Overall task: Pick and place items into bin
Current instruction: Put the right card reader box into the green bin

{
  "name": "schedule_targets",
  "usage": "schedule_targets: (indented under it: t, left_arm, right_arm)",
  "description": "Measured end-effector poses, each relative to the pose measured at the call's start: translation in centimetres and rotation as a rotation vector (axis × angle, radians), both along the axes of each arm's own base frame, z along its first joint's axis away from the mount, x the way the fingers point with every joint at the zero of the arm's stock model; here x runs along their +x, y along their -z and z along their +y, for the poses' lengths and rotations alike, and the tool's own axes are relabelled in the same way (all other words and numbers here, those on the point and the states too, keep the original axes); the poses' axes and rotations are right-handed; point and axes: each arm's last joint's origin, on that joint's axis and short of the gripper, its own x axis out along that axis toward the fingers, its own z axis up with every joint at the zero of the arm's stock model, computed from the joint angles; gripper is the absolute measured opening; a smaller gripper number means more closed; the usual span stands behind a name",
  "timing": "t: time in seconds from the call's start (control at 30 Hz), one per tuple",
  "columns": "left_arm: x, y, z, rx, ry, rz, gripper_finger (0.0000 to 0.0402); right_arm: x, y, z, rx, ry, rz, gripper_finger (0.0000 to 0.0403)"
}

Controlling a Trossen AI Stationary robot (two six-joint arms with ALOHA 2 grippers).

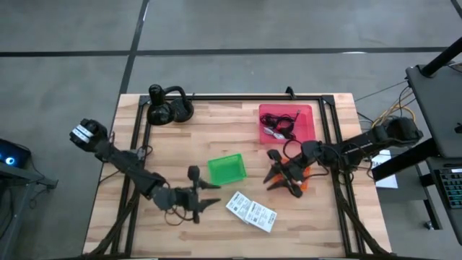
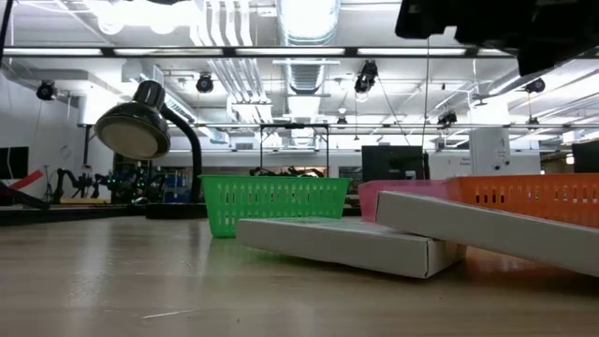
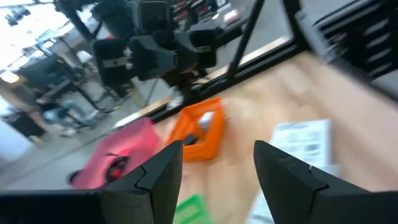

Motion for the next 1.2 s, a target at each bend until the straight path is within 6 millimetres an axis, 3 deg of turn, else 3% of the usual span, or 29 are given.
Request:
schedule_targets:
  t: [0.17,0.37,0.63,0.87,1.03,1.2]
  left_arm:
    - [-1.4,0.0,-2.0,-0.131,0.067,-0.008,0.0182]
    - [-3.1,0.0,-4.0,-0.210,0.138,-0.006,0.0182]
    - [-5.0,0.0,-5.9,-0.214,0.227,0.002,0.0182]
    - [-5.9,0.1,-6.5,-0.198,0.216,0.003,0.0182]
    - [-6.0,0.7,-6.2,-0.169,0.183,0.016,0.0182]
    - [-6.2,1.1,-6.1,-0.158,0.176,0.023,0.0182]
  right_arm:
    - [-0.1,-0.4,1.6,0.029,-0.021,0.002,0.0111]
    - [-0.1,-1.1,3.4,0.101,0.331,0.021,0.0111]
    - [0.2,-3.5,7.2,0.178,0.394,0.198,0.0111]
    - [1.2,-5.8,12.2,0.078,0.698,0.269,0.0111]
    - [2.7,-6.5,15.3,-0.004,0.766,0.381,0.0111]
    - [4.2,-6.0,17.5,-0.068,0.802,0.559,0.0112]
